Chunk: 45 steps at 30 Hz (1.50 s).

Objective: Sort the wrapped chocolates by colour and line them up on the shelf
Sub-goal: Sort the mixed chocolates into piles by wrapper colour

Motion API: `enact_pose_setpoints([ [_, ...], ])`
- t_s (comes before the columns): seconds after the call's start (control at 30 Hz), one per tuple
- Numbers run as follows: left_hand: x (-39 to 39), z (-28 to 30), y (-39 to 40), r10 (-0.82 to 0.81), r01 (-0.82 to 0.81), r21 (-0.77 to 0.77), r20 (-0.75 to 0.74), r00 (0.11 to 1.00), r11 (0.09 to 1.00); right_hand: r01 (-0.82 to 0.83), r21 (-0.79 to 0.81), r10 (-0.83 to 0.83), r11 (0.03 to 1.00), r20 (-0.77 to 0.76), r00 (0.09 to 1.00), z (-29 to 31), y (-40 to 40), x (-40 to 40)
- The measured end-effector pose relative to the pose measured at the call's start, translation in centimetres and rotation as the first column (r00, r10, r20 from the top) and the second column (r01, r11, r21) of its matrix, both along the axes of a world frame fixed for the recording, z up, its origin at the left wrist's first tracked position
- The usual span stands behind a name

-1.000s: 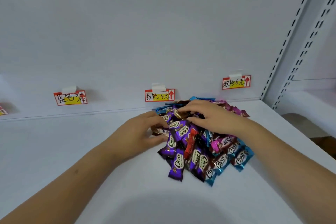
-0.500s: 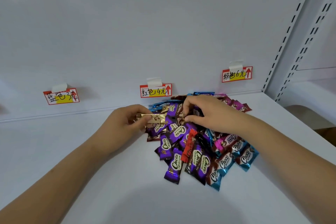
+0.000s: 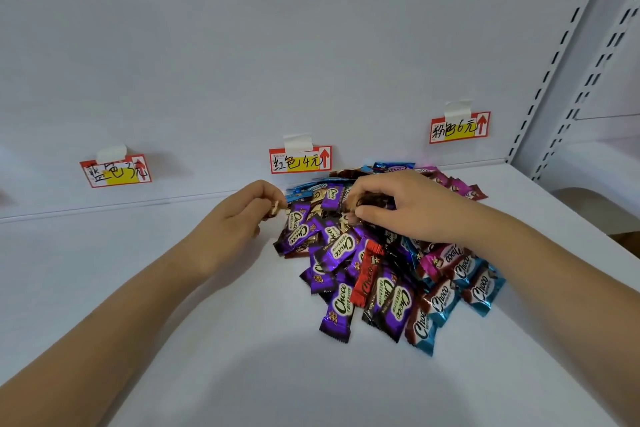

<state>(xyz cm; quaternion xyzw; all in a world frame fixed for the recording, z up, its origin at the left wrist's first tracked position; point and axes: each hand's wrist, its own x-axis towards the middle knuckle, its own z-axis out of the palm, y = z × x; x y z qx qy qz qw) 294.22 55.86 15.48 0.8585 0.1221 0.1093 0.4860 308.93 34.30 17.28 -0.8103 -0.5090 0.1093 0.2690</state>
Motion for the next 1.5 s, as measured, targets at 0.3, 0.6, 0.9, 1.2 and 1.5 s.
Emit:
enact_pose_setpoints([
  [0.3,-0.4,-0.4,-1.8,-0.148,0.128,0.295,0.049,0.988,0.947,-0.031,0.034,0.038,0.999,-0.217,0.975,1.1,-0.5,-0.7],
  [0.6,0.2,-0.4,-5.2,-0.249,0.266,0.353,-0.094,0.964,0.897,0.046,-0.170,-0.019,0.984,0.154,0.988,1.2,-1.4,0.4],
  [0.9,0.4,0.3,-5.5,-0.195,0.199,0.043,-0.072,0.978,0.979,0.086,-0.064,-0.066,0.994,0.265,0.962,0.7,-1.2,0.9],
  [1.2,-0.1,1.5,-4.0,0.053,-0.055,-0.148,-0.017,0.998,0.987,0.090,0.019,-0.092,0.996,0.202,0.975,0.7,-0.9,0.3],
  [1.5,-0.1,1.2,-3.5,0.044,-0.040,-0.251,0.013,0.999,0.967,-0.059,-0.009,0.060,0.998,0.101,0.993,-0.2,0.9,-2.2],
])
